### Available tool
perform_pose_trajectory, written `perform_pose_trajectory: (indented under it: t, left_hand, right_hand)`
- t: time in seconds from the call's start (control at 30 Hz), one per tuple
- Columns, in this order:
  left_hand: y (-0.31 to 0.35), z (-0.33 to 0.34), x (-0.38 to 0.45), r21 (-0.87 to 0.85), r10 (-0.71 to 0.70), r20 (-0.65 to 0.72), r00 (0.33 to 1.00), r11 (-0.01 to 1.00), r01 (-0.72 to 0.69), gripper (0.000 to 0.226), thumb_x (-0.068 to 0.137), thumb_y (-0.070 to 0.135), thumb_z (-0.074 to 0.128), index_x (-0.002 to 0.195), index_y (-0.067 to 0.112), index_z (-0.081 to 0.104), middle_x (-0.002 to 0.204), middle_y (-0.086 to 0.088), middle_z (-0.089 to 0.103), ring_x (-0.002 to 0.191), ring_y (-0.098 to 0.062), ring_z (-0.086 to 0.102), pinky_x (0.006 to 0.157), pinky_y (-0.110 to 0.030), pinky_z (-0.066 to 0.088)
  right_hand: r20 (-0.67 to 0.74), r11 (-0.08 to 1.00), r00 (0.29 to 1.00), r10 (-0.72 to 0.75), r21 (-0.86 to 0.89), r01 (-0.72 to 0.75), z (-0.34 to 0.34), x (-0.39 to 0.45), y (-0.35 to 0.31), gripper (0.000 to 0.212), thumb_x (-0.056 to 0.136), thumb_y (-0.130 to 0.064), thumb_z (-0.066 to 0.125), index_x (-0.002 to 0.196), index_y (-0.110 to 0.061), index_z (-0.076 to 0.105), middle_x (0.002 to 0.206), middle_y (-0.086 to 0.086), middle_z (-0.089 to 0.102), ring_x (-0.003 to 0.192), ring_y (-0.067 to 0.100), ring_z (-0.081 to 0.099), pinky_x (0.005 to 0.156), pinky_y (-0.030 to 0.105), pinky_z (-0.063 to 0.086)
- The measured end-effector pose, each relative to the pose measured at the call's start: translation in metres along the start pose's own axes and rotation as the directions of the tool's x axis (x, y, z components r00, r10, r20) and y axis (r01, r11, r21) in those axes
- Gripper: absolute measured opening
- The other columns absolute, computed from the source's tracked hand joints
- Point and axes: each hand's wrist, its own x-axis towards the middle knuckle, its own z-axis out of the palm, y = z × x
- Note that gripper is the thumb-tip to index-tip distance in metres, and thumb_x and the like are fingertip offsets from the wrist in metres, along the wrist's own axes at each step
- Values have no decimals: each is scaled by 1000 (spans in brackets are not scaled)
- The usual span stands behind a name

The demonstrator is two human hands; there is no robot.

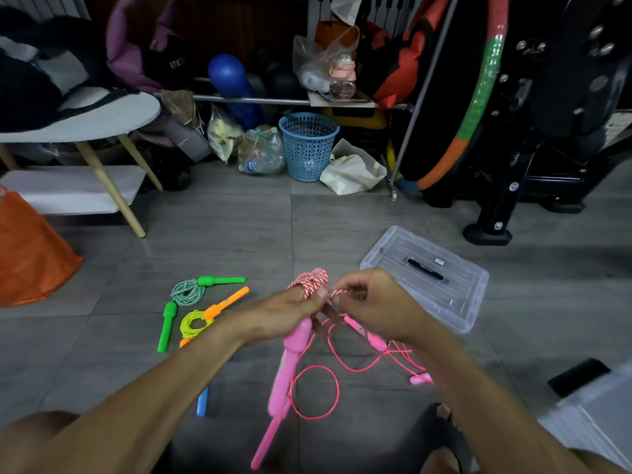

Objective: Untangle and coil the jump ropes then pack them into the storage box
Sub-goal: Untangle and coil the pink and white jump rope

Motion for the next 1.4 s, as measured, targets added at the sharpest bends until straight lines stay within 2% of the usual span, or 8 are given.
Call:
perform_pose_trajectory:
  t: [0.13, 0.27, 0.43, 0.57, 0.8, 1.0, 1.1, 1.4]
  left_hand:
    - [5, 1, -8, -223, -35, 235, 971, 971, 89, 24, 99, 24, 42, 85, 11, 55, 69, 1, 63, 63, -10, 60, 67, -26, 49]
    - [0, -3, -9, -391, 17, 348, 937, 911, 129, 35, 92, 12, 57, 126, 3, 50, 55, 6, 54, 51, -8, 55, 74, -34, 49]
    - [3, -19, -14, -574, 172, 340, 924, 816, 60, 38, 86, 9, 54, 123, 14, 60, 54, 2, 42, 44, -8, 44, 75, -32, 54]
    - [-4, -28, -14, -820, 242, 200, 950, 572, 27, 40, 80, 16, 65, 119, 8, 63, 54, -2, 45, 41, -12, 44, 67, -33, 55]
    - [-4, -40, -9, -975, 158, -142, 977, 151, -166, 71, 52, 22, 90, 118, 13, 66, 73, 1, 67, 63, -16, 64, 60, -27, 56]
    - [-3, -50, -5, -952, 31, -297, 954, 66, -299, 86, 39, 9, 92, 116, 11, 55, 113, -8, 70, 93, -28, 70, 72, -31, 59]
    - [-2, -45, -2, -938, 10, -314, 949, 149, -312, 59, 70, 4, 71, 123, 14, 46, 119, -8, 67, 102, -31, 67, 78, -31, 58]
    - [8, -14, -1, -419, 155, -254, 955, 872, -253, 33, 96, 5, 46, 127, 13, 53, 133, -6, 57, 118, -17, 57, 99, -20, 44]
  right_hand:
    - [-160, 989, 985, 69, 143, -46, -6, 5, 9, 18, 72, 5, 74, 70, -11, 65, 60, -4, 64, 53, 2, 55, 55, 14, 44]
    - [-145, 961, 983, 110, 268, -68, -16, 8, 12, 23, 72, 10, 70, 71, -13, 66, 65, -1, 65, 61, 9, 58, 62, 17, 47]
    - [-128, 896, 974, 187, 430, -116, -23, 11, 18, 17, 77, 8, 66, 77, -9, 67, 60, 0, 62, 57, 11, 52, 61, 22, 41]
    - [-177, 854, 949, 263, 500, -143, -27, 14, 26, 7, 80, -2, 69, 78, -8, 66, 58, 1, 57, 51, 9, 48, 56, 21, 38]
    - [-469, 937, 812, 348, 205, -283, -24, 14, 49, 28, 80, -28, 74, 61, -14, 58, 60, 6, 53, 55, 16, 44, 57, 27, 41]
    - [-229, 987, 960, 162, 20, -162, -8, 16, 37, 26, 81, -2, 64, 64, -22, 64, 56, -7, 57, 54, 6, 47, 56, 19, 39]
    - [-73, 986, 990, 120, -111, -128, -1, 12, 27, 28, 81, -7, 68, 59, -23, 63, 55, -9, 62, 53, 3, 50, 56, 22, 42]
    - [222, 971, 973, 71, 209, -118, 0, -1, -6, 12, 86, -4, 65, 75, -8, 67, 57, -4, 63, 50, 5, 54, 52, 17, 44]
